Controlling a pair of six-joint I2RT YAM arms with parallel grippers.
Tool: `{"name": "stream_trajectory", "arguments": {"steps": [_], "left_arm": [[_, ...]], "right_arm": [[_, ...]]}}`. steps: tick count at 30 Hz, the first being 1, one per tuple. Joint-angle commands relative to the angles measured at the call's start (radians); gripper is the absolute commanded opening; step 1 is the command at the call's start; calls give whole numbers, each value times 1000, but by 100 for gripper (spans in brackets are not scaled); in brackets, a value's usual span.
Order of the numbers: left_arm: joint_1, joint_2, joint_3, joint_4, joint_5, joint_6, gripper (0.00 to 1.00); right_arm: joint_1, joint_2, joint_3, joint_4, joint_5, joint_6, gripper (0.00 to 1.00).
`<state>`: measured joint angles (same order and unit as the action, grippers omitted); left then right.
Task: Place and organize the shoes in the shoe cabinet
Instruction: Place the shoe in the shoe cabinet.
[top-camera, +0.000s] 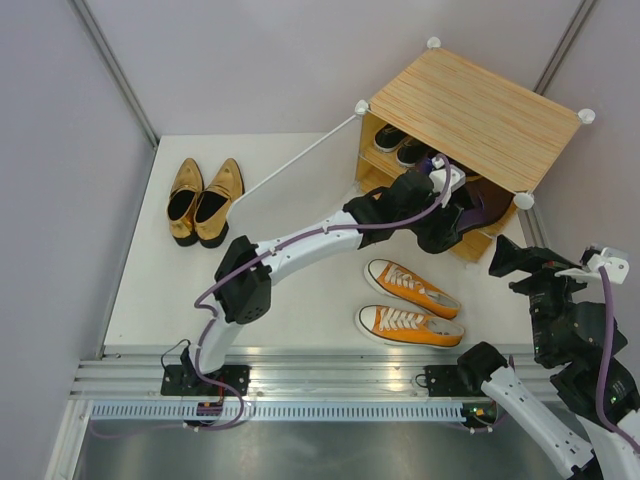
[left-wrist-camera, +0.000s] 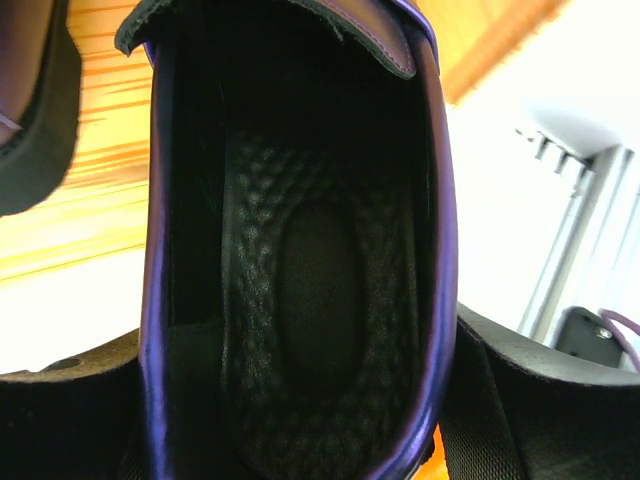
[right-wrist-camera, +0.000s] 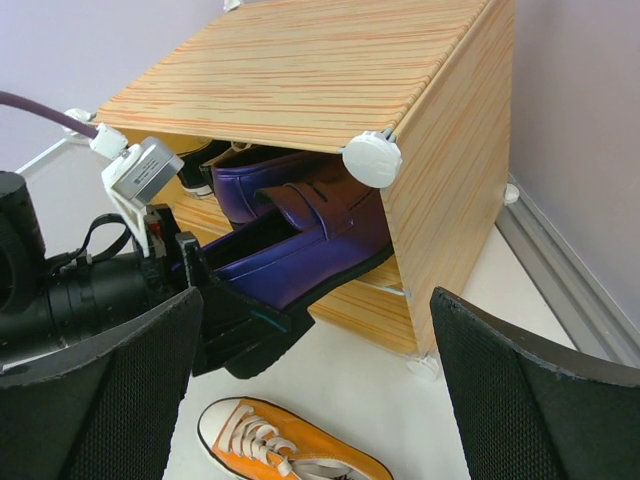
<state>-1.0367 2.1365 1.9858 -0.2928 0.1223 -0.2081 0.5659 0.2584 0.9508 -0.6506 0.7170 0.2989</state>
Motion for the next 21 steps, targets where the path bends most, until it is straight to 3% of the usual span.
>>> {"name": "stream_trajectory", "arguments": {"steps": [1, 10, 21], "left_arm": [[7, 19, 125, 37, -44, 67, 2], [10, 72, 248, 24, -78, 24, 2], [9, 118, 315, 75, -92, -13, 21]], "right_arm": [[6, -10, -12, 12, 15, -10, 98], [8, -10, -41, 28, 9, -4, 98], [17, -24, -64, 40, 13, -9, 98]]}}
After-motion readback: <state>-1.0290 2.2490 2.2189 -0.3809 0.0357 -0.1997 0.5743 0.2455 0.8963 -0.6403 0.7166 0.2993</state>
